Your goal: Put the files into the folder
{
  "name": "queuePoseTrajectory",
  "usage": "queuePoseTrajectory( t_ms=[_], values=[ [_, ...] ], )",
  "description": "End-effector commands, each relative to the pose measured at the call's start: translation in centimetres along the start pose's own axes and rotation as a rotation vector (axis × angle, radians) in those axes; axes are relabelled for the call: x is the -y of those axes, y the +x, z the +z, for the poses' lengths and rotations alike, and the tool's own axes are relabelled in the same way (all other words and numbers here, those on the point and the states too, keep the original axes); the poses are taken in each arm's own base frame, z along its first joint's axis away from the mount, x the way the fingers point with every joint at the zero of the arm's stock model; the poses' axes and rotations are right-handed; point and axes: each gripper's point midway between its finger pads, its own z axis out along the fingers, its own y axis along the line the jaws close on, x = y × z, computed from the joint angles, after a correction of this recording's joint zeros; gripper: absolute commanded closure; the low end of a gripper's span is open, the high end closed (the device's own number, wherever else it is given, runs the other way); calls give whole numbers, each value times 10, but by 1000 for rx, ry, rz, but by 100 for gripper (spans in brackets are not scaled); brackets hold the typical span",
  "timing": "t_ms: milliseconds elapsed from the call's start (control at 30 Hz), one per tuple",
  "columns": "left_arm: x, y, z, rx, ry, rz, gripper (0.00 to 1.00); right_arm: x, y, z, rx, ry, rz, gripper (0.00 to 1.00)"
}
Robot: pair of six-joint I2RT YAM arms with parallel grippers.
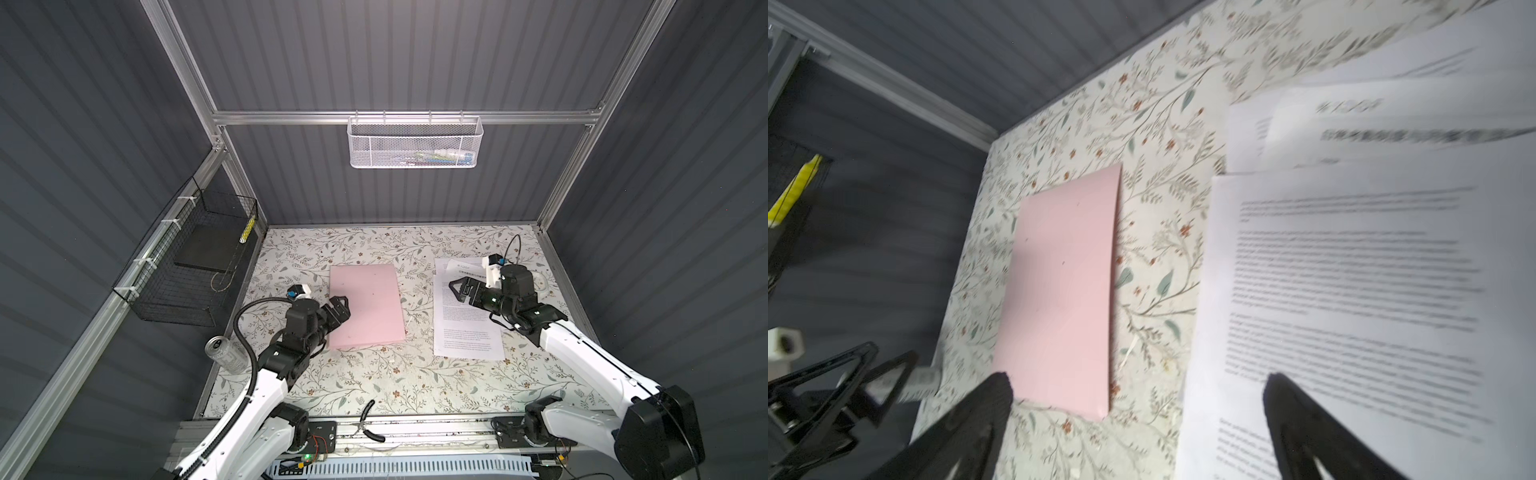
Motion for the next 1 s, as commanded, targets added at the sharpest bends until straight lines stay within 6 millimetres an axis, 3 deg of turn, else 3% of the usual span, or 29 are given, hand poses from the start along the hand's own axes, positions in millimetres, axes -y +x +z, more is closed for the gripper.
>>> queuePoseTrajectory(
  t_ms=[0,233,533,633,800,967],
  values=[
    [-11,28,-6,-73,20,-210,5,-29,20,13,-116,-140,66,5],
    [-24,45,-1,-100,7,-216,6,-49,45,52,-229,-268,91,8],
    [-27,55,15,-141,-20,-143,6,-49,69,91,-334,-300,91,14],
    [-23,48,18,-128,-31,-84,6,-50,74,105,-347,-302,92,15],
    [-16,9,16,-30,-137,159,5,-50,77,128,-371,-235,56,16],
    [-7,-5,39,-40,-173,264,4,-44,82,148,-408,-164,43,20]
  ],
)
